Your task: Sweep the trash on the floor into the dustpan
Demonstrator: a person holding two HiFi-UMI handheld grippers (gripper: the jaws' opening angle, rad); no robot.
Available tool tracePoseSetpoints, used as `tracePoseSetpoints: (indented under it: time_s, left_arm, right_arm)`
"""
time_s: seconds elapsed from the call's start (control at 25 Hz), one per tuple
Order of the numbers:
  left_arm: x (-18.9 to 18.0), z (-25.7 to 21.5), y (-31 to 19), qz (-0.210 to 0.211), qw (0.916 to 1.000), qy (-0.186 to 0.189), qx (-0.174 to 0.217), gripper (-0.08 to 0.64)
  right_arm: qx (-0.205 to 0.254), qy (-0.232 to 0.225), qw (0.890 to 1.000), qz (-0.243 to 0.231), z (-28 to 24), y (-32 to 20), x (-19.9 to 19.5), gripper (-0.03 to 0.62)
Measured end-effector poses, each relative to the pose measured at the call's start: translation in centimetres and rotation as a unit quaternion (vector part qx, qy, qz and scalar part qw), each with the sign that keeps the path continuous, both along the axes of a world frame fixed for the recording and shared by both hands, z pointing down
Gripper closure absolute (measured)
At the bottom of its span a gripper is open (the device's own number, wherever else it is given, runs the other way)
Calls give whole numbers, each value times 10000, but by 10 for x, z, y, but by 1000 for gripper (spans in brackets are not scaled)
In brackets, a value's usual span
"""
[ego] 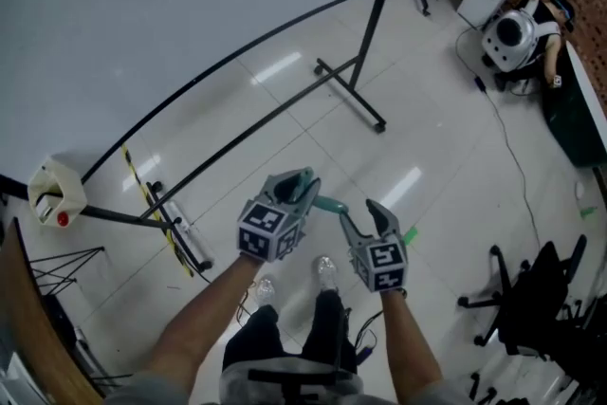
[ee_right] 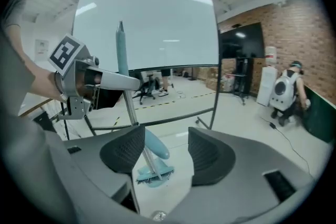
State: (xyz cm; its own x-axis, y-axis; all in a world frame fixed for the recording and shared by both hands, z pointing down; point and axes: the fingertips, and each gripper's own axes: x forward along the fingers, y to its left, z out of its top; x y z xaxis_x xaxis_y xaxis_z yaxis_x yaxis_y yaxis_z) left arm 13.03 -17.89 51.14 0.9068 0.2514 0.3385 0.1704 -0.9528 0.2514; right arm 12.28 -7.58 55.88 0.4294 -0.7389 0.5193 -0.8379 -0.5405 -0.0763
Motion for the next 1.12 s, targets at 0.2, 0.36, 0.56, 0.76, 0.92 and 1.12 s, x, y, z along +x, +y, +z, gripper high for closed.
tracePoseSetpoints:
  time_s: [0.2, 0.36, 0.56, 0.76, 0.92, 1.12]
  left_arm:
    - [3, -6, 0, 363, 9993, -13, 70, 466]
    - [8, -20, 5, 409, 9991, 122, 85, 466]
    - [6, -23, 5, 285, 9992, 263, 27, 466]
    - [4, -21, 8, 346, 9990, 298, -27, 466]
    - [0, -21, 4, 445, 9984, 341, -94, 466]
    - [-4, -23, 3, 756, 9963, 410, -4, 466]
  right_arm:
    - [172, -251, 9984, 476, 38, -3, -62, 342]
    - [120, -714, 9951, 672, 84, -35, -69, 342]
    - [202, -791, 9904, 1118, 127, -72, -39, 269]
    - [526, -781, 9915, 899, 142, -105, -27, 238]
    - [641, -496, 9925, 911, 138, -119, -14, 273]
    - [585, -327, 9949, 751, 133, -120, -10, 359]
